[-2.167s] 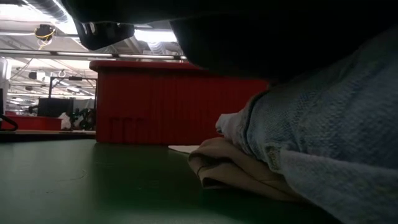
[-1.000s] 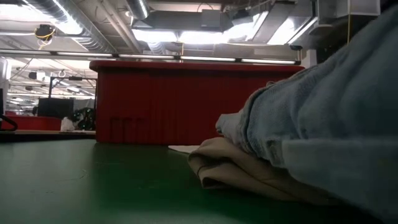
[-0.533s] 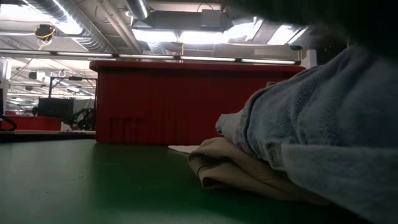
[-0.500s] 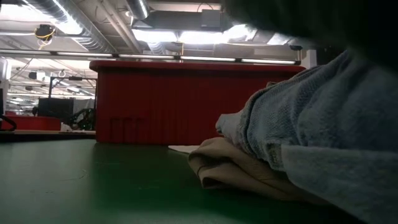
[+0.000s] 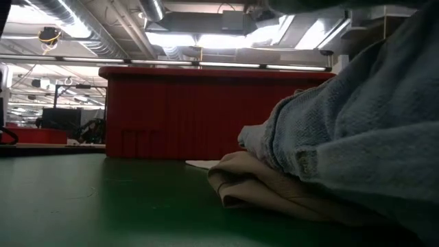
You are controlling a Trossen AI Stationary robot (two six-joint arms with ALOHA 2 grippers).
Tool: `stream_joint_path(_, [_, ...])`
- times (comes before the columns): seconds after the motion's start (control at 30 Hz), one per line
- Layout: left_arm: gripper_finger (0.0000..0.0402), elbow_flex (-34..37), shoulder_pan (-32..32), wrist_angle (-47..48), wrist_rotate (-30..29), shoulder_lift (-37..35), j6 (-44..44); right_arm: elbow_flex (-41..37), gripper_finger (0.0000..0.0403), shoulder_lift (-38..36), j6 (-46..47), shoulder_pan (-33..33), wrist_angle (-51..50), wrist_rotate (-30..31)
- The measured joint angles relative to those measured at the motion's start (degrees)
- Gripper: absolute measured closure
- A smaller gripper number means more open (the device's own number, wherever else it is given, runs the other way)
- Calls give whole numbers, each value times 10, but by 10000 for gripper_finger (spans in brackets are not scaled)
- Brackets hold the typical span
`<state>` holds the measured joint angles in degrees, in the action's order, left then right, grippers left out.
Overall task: Fold Laundry from Bin
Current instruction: Stack the green polo shirt on top of the light blue jeans
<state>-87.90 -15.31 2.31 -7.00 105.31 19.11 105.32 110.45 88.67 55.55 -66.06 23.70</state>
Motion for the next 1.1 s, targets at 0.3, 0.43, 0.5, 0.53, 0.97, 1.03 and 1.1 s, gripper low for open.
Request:
stream_joint_path(0.3, [398, 0, 19, -49, 1, 68, -41, 0, 393, 26, 49, -1, -19, -32])
stream_joint_path(0.43, [398, 0, 33, -51, -5, 88, -61, 0, 393, 45, 50, -1, -24, -41])
stream_joint_path(0.5, [398, 0, 40, -55, -12, 97, -76, 0, 393, 53, 58, -1, -31, -43])
stream_joint_path(0.53, [398, 0, 43, -57, -13, 100, -84, 0, 393, 57, 58, -1, -37, -43])
stream_joint_path(0.97, [387, 0, 64, -62, -50, 117, -137, 0, 393, 70, 100, -9, -146, -38])
stream_joint_path(1.03, [386, 0, 62, -45, -54, 118, -137, 0, 393, 70, 100, -9, -146, -44])
stream_joint_path(1.1, [385, 0, 61, -33, -65, 118, -137, 0, 393, 70, 99, -9, -146, -51])
